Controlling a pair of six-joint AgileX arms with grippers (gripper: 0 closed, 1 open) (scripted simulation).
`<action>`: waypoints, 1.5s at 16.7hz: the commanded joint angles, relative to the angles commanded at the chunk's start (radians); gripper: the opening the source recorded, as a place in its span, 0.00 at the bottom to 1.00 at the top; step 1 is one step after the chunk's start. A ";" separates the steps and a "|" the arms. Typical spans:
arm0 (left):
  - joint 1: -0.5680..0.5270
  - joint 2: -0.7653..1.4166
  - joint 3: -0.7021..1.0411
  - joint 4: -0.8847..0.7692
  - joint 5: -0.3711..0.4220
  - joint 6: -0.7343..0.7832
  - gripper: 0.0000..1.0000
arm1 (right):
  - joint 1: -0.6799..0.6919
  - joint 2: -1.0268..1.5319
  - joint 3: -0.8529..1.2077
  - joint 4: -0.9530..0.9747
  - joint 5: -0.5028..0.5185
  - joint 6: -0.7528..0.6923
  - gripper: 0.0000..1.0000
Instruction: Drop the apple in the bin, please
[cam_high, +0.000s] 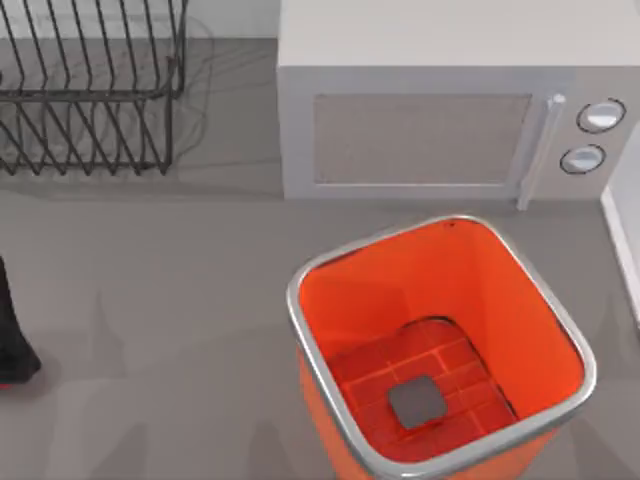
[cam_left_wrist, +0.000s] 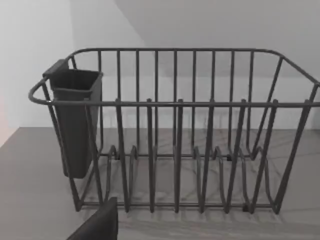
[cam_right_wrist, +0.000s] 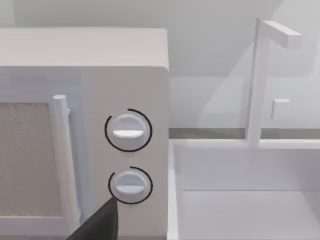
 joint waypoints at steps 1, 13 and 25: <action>0.000 0.000 0.000 0.000 0.000 0.000 1.00 | 0.000 0.000 0.000 0.000 0.000 0.000 1.00; 0.032 0.678 0.449 -0.421 0.003 0.163 1.00 | 0.000 0.000 0.000 0.000 0.000 0.000 1.00; 0.069 1.579 0.991 -0.942 0.005 0.369 1.00 | 0.000 0.000 0.000 0.000 0.000 0.000 1.00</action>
